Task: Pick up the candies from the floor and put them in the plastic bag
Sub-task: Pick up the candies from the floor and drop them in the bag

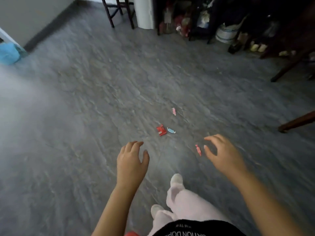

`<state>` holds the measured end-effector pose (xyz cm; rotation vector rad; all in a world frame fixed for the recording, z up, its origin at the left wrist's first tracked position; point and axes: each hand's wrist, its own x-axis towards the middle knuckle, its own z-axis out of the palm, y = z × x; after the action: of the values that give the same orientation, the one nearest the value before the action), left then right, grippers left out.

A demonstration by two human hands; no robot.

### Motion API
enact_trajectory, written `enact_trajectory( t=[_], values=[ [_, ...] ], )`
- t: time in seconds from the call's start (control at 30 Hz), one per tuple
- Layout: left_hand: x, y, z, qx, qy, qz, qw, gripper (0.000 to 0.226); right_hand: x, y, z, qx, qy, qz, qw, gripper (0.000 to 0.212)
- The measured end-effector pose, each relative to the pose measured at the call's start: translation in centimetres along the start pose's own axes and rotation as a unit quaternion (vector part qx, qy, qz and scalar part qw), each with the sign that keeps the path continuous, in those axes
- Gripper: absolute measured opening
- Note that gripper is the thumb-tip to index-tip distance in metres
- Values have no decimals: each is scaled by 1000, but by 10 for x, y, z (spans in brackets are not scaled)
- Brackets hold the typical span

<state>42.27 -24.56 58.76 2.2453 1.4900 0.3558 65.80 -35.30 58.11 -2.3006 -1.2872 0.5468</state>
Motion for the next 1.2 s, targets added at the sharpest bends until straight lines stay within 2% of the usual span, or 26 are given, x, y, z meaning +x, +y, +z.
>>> enact_trajectory(
  t=[0.1,0.27,0.43,0.63,0.8,1.0,1.2],
  values=[
    [49,4,20,5,-31,32,999,32,36,12,12,5,-1,39,999,21],
    [122,0,60,-15,-48,15,999,27,109,26,35,10,-13,55,998,22],
    [193,-28,120,-34,-106,-6,994,27,187,58,94,14,-28,67,997,21],
    [289,-97,230,-44,-136,-55,988,28,273,116,212,45,-47,106,992,27],
    [346,-165,333,-33,-150,-47,987,29,337,177,338,69,-66,130,987,23],
    [374,-249,439,-14,-176,-11,984,28,400,253,481,68,-119,136,981,25],
    [379,-321,514,-45,-149,-49,987,26,444,317,577,47,-169,129,976,25]
  ],
)
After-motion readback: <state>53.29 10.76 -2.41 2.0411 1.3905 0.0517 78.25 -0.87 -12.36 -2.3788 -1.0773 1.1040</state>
